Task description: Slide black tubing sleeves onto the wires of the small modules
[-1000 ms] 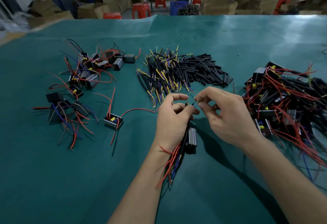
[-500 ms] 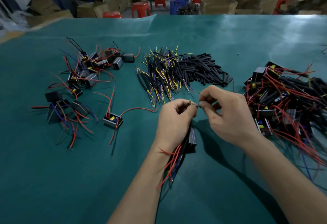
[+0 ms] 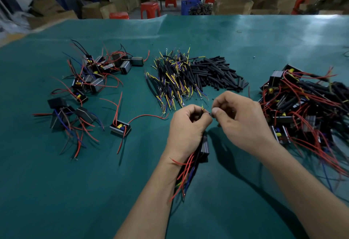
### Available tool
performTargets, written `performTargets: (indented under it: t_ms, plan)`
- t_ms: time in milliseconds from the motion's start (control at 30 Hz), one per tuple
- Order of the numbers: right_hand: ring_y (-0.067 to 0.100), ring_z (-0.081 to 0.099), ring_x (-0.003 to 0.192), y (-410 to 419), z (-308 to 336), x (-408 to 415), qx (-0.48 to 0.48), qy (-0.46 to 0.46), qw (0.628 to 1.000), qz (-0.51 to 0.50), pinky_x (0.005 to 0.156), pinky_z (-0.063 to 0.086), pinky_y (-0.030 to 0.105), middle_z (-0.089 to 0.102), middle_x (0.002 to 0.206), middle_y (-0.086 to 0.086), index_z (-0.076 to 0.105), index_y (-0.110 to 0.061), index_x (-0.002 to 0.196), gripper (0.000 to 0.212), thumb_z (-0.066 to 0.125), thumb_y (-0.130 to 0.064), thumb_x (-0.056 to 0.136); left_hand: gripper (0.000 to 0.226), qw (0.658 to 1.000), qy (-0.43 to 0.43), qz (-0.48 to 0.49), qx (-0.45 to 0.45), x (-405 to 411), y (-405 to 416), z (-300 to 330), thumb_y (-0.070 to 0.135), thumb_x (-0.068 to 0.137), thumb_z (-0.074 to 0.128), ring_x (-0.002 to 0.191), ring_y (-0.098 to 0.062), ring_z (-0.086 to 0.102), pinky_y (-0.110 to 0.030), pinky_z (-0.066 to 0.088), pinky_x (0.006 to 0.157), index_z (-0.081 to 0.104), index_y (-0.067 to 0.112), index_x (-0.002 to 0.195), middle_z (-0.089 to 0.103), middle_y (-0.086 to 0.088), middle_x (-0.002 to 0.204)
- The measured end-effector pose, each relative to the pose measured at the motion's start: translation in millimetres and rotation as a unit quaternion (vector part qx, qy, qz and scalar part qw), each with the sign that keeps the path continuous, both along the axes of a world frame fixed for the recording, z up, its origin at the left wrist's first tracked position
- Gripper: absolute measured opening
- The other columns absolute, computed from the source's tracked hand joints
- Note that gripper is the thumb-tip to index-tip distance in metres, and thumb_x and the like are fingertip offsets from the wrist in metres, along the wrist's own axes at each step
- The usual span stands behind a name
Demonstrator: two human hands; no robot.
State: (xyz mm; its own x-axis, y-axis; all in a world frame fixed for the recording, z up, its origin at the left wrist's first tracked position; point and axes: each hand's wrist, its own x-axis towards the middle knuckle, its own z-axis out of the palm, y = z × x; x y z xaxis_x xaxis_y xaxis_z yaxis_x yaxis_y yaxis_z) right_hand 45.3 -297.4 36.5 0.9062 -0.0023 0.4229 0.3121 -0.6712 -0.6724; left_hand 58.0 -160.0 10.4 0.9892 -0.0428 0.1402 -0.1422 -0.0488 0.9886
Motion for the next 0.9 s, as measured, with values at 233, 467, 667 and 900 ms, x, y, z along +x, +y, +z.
performTargets:
  t_ms: [233,467,667,900]
  plan:
    - [0.012,0.056,0.052,6.3,1.8,1.9,0.316,0.198,0.928,0.004,0.051,0.052,0.025,0.066,0.06,0.003,0.067,-0.008,0.074,0.021,0.066,0.005,0.09,0.023,0.999,-0.032,0.004,0.002,-0.7,1.3,-2.6,0.0,0.084,0.07,0.056,0.0,0.045,-0.015,0.04,0.057,0.066,0.018,0.071,0.057,0.008,0.062]
    - [0.012,0.062,0.055,-5.0,8.2,1.5,0.319,0.219,0.921,0.047,0.052,0.054,0.021,0.069,0.065,0.007,0.068,-0.006,0.076,0.015,0.071,0.003,0.087,0.017,0.999,-0.036,0.003,0.007,-1.6,1.5,-2.1,0.003,0.082,0.072,0.056,0.003,0.047,-0.012,0.04,0.059,0.067,0.017,0.073,0.059,0.011,0.063]
    - [0.01,0.056,0.049,1.7,4.6,2.5,0.34,0.208,0.917,0.002,0.046,0.049,0.021,0.064,0.059,0.003,0.065,-0.008,0.076,0.019,0.065,0.01,0.083,0.02,0.999,-0.032,-0.002,0.015,-1.9,0.1,-1.8,-0.003,0.086,0.07,0.058,-0.001,0.048,-0.015,0.041,0.059,0.069,0.014,0.074,0.06,0.005,0.065]
    - [0.013,0.056,0.052,-0.2,1.2,3.0,0.392,0.253,0.884,0.028,0.049,0.05,0.02,0.065,0.062,0.006,0.068,-0.014,0.062,0.031,0.064,0.008,0.083,0.022,1.0,-0.026,0.002,0.014,-2.3,1.3,-2.6,-0.001,0.085,0.071,0.057,-0.001,0.047,-0.018,0.042,0.057,0.069,0.016,0.072,0.059,0.008,0.062]
